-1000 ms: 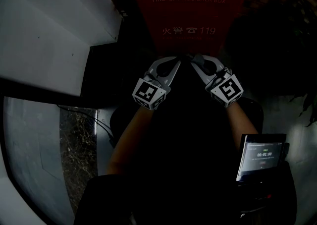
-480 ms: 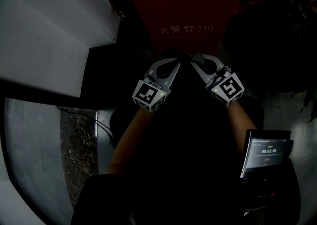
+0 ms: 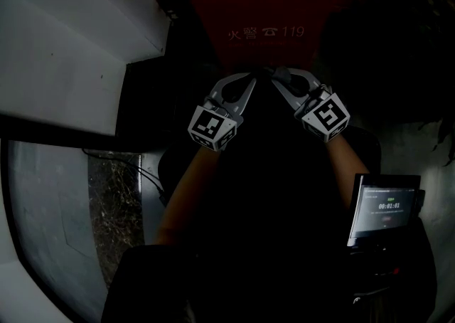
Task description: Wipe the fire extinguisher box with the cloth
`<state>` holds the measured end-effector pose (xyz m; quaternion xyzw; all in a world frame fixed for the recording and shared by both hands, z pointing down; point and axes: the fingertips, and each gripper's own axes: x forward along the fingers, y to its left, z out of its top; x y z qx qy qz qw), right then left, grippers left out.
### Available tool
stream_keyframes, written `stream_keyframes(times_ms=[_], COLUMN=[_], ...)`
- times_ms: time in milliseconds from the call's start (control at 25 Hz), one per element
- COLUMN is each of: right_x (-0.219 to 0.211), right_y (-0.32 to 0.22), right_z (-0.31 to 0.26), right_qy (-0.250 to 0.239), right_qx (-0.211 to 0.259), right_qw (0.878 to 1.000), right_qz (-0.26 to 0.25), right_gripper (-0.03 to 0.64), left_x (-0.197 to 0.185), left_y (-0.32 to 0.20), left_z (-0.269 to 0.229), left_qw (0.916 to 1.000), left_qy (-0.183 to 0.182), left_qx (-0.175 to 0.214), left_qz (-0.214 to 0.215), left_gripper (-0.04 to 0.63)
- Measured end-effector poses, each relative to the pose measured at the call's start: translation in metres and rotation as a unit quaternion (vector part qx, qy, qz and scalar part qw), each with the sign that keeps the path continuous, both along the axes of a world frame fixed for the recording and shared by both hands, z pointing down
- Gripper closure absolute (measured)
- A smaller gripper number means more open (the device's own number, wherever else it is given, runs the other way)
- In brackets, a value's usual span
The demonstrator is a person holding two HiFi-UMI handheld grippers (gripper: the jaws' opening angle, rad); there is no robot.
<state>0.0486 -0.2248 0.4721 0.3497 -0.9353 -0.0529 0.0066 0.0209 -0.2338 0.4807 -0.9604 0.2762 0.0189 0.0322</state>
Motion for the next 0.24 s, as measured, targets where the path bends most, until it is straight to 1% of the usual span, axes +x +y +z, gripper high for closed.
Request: stream_keyframes(times_ms=[240], right_x=[0.0037], right_y=[0.0008], right_z=[-0.0001], right_qy=[-0.001], right_qx=[0.007], right_qw=[1.000], right_qz=[0.002], right_gripper=[0.594], left_x=[0.0024], left_y=[-0.0017], left_z=[-0.0017], left_qw=[1.0000], left_qy=[0.001], left_qx=[-0.004], left_qz=[-0.002], left_gripper=[0.594])
